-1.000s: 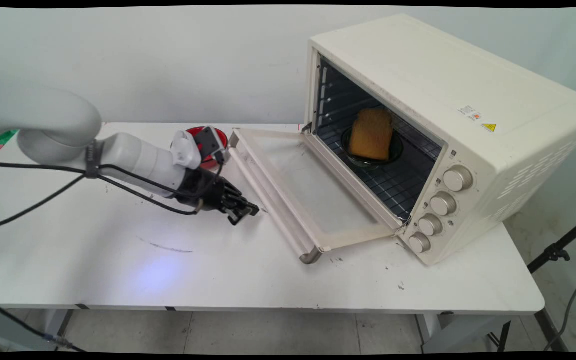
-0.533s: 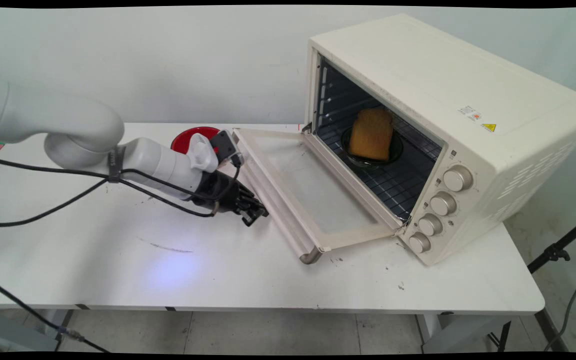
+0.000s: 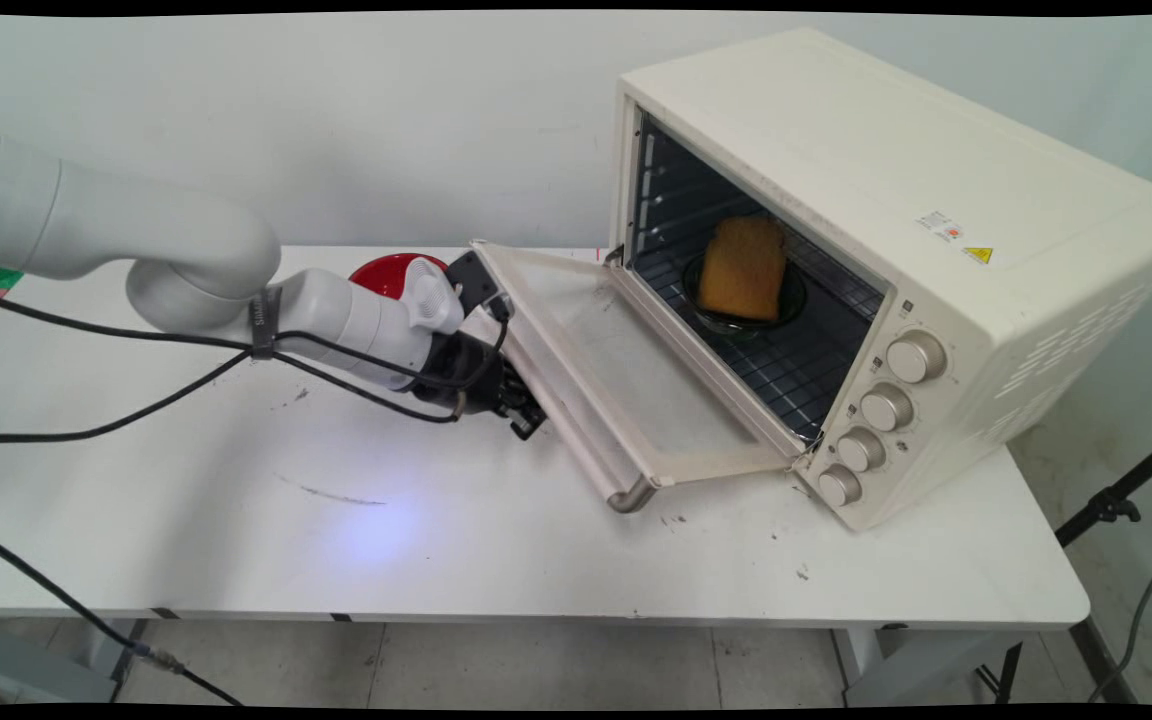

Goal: Close the oven

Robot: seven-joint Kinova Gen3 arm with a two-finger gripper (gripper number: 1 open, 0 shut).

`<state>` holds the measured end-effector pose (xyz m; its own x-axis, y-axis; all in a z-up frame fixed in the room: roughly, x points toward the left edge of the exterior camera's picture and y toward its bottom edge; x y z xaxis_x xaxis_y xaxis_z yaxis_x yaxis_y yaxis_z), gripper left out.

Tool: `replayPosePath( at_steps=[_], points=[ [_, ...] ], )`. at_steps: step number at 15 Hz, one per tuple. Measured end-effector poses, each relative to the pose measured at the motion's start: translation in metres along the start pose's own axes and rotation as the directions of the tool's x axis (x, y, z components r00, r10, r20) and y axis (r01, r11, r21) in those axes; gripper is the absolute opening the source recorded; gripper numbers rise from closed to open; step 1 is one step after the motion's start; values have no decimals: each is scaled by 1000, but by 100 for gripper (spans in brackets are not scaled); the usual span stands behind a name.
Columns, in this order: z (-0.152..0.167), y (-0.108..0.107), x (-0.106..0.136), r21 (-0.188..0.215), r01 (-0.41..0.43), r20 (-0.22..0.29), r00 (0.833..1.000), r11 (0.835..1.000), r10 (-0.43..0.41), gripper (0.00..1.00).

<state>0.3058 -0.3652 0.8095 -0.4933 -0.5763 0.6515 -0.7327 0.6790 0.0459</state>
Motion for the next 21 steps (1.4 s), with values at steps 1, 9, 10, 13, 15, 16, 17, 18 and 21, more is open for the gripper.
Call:
replayPosePath(
  at_steps=[1, 9, 10, 13, 15, 16, 17, 18, 21],
  points=[
    [0, 0, 3, 1, 2, -6, 1000, 1000, -2, 0],
    [-13, 0, 44, 2, 7, -70, 998, 1000, -6, 0],
    [-15, 0, 49, 3, 7, -78, 997, 1000, -7, 0],
    [-24, 0, 68, 3, 7, -104, 995, 1000, -7, 0],
    [-28, 0, 77, 4, 7, -119, 993, 1000, -6, 0],
    [-30, 0, 83, 3, 6, -126, 992, 1000, -5, 0],
    [-32, 0, 86, 3, 5, -131, 991, 1000, -4, 0],
    [-34, -1, 91, 3, 3, -138, 990, 1000, -3, 0],
    [-42, -2, 106, -5, -11, -159, 987, 1000, 10, 0]
  ],
)
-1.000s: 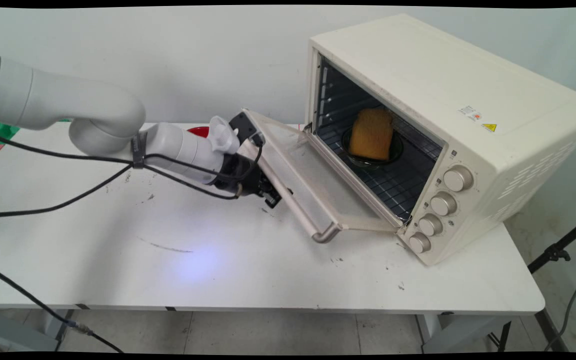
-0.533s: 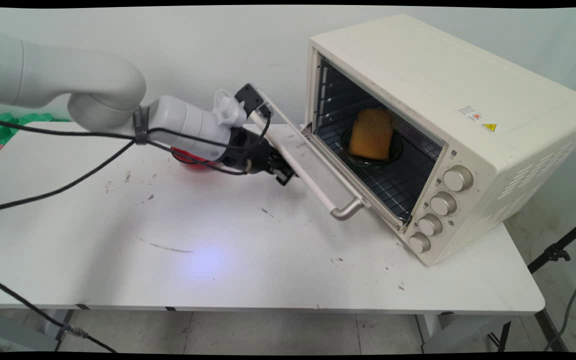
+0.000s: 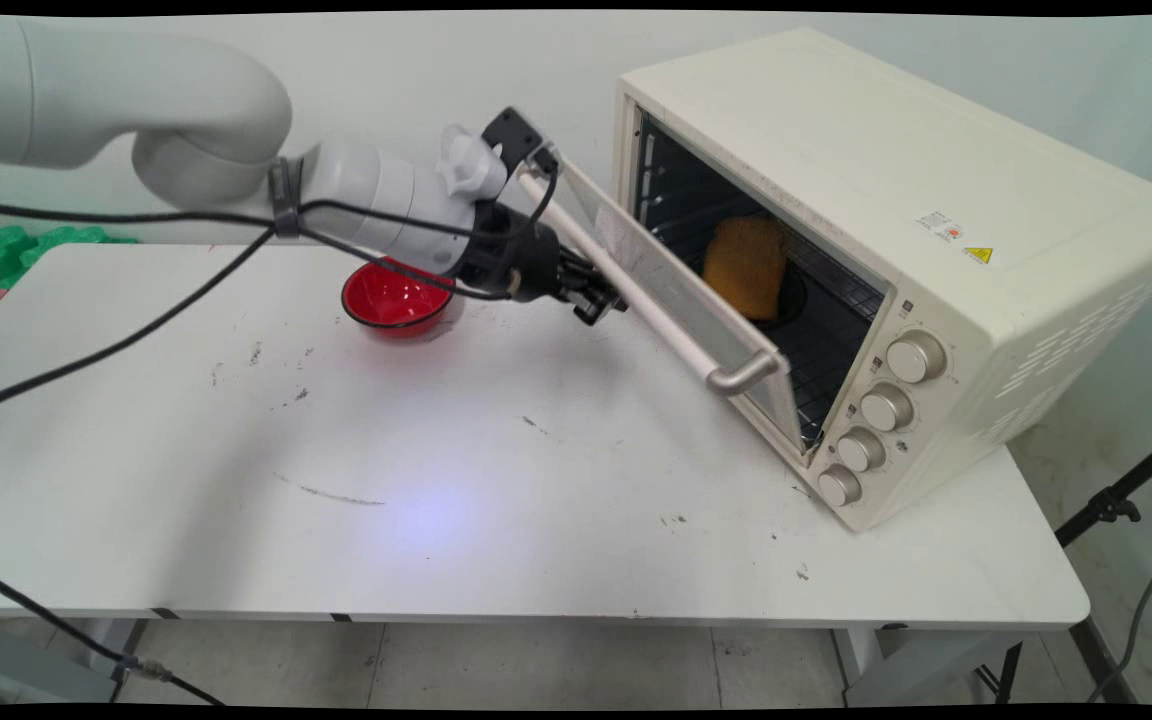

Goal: Close the oven

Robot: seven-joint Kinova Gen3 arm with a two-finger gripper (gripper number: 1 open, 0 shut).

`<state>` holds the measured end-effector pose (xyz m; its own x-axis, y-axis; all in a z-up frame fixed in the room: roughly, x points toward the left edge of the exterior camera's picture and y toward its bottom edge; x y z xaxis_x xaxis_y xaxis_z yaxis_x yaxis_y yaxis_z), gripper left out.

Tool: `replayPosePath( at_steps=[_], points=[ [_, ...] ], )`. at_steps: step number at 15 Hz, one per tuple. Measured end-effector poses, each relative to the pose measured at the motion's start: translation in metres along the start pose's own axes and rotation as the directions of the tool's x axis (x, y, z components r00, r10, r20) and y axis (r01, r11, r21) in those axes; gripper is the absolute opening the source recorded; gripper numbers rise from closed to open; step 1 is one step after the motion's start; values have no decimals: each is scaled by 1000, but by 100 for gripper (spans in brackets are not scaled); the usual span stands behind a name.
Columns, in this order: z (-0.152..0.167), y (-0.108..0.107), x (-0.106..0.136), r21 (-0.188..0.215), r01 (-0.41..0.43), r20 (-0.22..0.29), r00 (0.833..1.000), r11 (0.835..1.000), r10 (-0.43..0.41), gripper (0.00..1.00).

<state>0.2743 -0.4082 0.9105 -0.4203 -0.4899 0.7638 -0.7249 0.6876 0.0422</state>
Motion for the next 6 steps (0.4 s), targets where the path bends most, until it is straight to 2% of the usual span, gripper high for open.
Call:
replayPosePath(
  at_steps=[6],
  points=[
    [-11, -5, 23, -35, -53, -22, 998, 998, 52, 0]
  ],
)
